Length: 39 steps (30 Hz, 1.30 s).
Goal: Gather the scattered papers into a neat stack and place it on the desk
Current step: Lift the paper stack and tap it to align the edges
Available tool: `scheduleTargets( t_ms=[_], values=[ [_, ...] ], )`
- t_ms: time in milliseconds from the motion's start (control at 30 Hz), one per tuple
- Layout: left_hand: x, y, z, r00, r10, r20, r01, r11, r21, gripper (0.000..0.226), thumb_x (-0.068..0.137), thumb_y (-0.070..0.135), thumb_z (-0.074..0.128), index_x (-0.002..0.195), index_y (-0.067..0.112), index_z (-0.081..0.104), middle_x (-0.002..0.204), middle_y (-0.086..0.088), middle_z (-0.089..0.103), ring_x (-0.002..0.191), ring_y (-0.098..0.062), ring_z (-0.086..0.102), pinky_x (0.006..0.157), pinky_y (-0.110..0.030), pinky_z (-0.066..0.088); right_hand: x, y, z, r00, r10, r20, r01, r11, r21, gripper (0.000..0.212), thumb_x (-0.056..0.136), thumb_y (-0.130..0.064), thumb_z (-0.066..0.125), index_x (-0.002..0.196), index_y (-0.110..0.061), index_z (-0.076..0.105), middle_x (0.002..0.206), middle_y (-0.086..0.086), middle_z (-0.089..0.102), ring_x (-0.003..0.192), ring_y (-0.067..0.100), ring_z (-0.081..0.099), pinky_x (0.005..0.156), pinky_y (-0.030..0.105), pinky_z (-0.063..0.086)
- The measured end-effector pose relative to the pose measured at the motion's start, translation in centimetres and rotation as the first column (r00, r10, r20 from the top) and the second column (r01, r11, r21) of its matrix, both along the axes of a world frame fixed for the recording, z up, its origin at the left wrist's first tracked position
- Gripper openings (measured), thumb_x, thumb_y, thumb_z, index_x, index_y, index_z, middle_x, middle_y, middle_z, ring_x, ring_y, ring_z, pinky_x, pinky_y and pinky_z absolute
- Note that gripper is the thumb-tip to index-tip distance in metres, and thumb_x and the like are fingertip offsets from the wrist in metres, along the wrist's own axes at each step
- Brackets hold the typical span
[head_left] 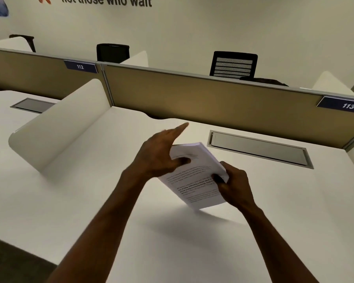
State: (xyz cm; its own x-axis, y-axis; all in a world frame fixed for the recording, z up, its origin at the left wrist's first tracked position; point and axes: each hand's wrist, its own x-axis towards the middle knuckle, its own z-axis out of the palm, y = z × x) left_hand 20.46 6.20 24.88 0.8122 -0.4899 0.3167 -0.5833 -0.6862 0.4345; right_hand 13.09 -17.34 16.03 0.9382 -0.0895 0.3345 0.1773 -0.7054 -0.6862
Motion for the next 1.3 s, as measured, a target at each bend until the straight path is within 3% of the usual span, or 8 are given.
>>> scheduleTargets(
  t_ms=[167, 267, 333, 400, 467, 600, 833, 1300],
  values=[
    [1.2, 1.1, -0.1, 0.981, -0.054, -0.186, 0.009, 0.972, -0.234, 0.017, 0.081, 0.031, 0.071, 0.089, 0.019, 0.078, 0.080, 0.002, 0.076, 0.071, -0.013, 0.069, 0.064, -0.030, 0.054, 0.7, -0.9, 3.5, 0.994, 0.101, -0.040, -0.105, 0.988, -0.115, 0.025, 0.081, -0.026, 0.070, 0.106, -0.030, 0.067, 0.097, -0.008, 0.075, 0.081, 0.017, 0.068, 0.072, 0.032, 0.057],
    [1.2, 3.1, -3.0, 0.966, 0.008, -0.259, -0.120, 0.899, -0.422, 0.015, 0.079, 0.037, 0.071, 0.081, 0.024, 0.078, 0.072, 0.006, 0.075, 0.065, -0.010, 0.070, 0.056, -0.020, 0.052, 0.6, -4.1, 3.6, 0.998, -0.018, -0.067, 0.016, 0.999, -0.038, 0.074, 0.065, -0.054, 0.083, 0.130, -0.043, 0.049, 0.118, -0.015, 0.064, 0.104, 0.006, 0.060, 0.086, 0.025, 0.048],
    [0.9, 4.5, -5.4, 0.926, 0.047, -0.375, -0.256, 0.807, -0.532, 0.011, 0.076, 0.042, 0.074, 0.074, 0.031, 0.077, 0.070, 0.010, 0.075, 0.060, -0.005, 0.069, 0.052, -0.014, 0.049, 0.1, -5.7, 2.5, 0.981, -0.059, -0.187, 0.102, 0.967, 0.231, 0.107, 0.055, -0.054, 0.089, 0.144, -0.046, 0.029, 0.128, -0.008, 0.056, 0.114, 0.011, 0.054, 0.095, 0.034, 0.047],
    [0.5, 5.1, -7.7, 0.874, 0.022, -0.486, -0.360, 0.699, -0.617, 0.014, 0.074, 0.041, 0.077, 0.075, 0.027, 0.077, 0.073, 0.006, 0.076, 0.063, -0.007, 0.070, 0.055, -0.017, 0.051, -0.4, -5.8, 0.3, 0.960, 0.130, -0.249, 0.051, 0.791, 0.610, 0.116, 0.050, -0.050, 0.092, 0.146, -0.037, 0.029, 0.134, 0.003, 0.058, 0.117, 0.022, 0.059, 0.096, 0.044, 0.051],
    [0.0, 5.0, -10.0, 0.825, -0.043, -0.564, -0.424, 0.613, -0.667, 0.015, 0.075, 0.034, 0.078, 0.079, 0.020, 0.078, 0.078, 0.000, 0.077, 0.070, -0.015, 0.072, 0.059, -0.026, 0.054, -0.8, -5.0, -2.1, 0.926, 0.275, -0.257, 0.022, 0.642, 0.767, 0.095, 0.055, -0.038, 0.092, 0.137, -0.022, 0.047, 0.125, 0.011, 0.066, 0.112, 0.030, 0.066, 0.088, 0.046, 0.057],
    [-0.8, 4.8, -13.2, 0.784, -0.084, -0.615, -0.488, 0.529, -0.694, 0.016, 0.076, 0.031, 0.078, 0.082, 0.016, 0.078, 0.082, -0.003, 0.077, 0.073, -0.016, 0.072, 0.060, -0.027, 0.056, -1.3, -2.9, -5.3, 0.929, 0.155, -0.337, 0.140, 0.695, 0.705, 0.046, 0.061, -0.029, 0.088, 0.104, -0.021, 0.073, 0.107, 0.007, 0.076, 0.093, 0.024, 0.074, 0.075, 0.034, 0.060],
    [-2.1, 5.2, -18.0, 0.728, -0.101, -0.678, -0.520, 0.561, -0.643, 0.034, 0.076, 0.025, 0.080, 0.107, 0.014, 0.071, 0.103, -0.006, 0.076, 0.097, -0.021, 0.071, 0.078, -0.029, 0.058, -2.9, -1.6, -9.4, 0.935, 0.062, -0.349, 0.204, 0.710, 0.674, 0.038, 0.069, -0.018, 0.087, 0.102, -0.025, 0.071, 0.099, -0.001, 0.077, 0.092, 0.017, 0.073, 0.072, 0.030, 0.061],
    [-2.2, 4.5, -18.7, 0.732, -0.081, -0.677, -0.531, 0.556, -0.640, 0.021, 0.083, 0.018, 0.076, 0.104, 0.021, 0.072, 0.098, 0.001, 0.078, 0.091, -0.014, 0.072, 0.069, -0.019, 0.057, -3.1, -1.2, -9.7, 0.957, -0.022, -0.288, 0.229, 0.666, 0.710, 0.034, 0.070, -0.019, 0.085, 0.094, -0.039, 0.074, 0.096, -0.007, 0.076, 0.090, 0.014, 0.073, 0.066, 0.025, 0.060]
  ],
)
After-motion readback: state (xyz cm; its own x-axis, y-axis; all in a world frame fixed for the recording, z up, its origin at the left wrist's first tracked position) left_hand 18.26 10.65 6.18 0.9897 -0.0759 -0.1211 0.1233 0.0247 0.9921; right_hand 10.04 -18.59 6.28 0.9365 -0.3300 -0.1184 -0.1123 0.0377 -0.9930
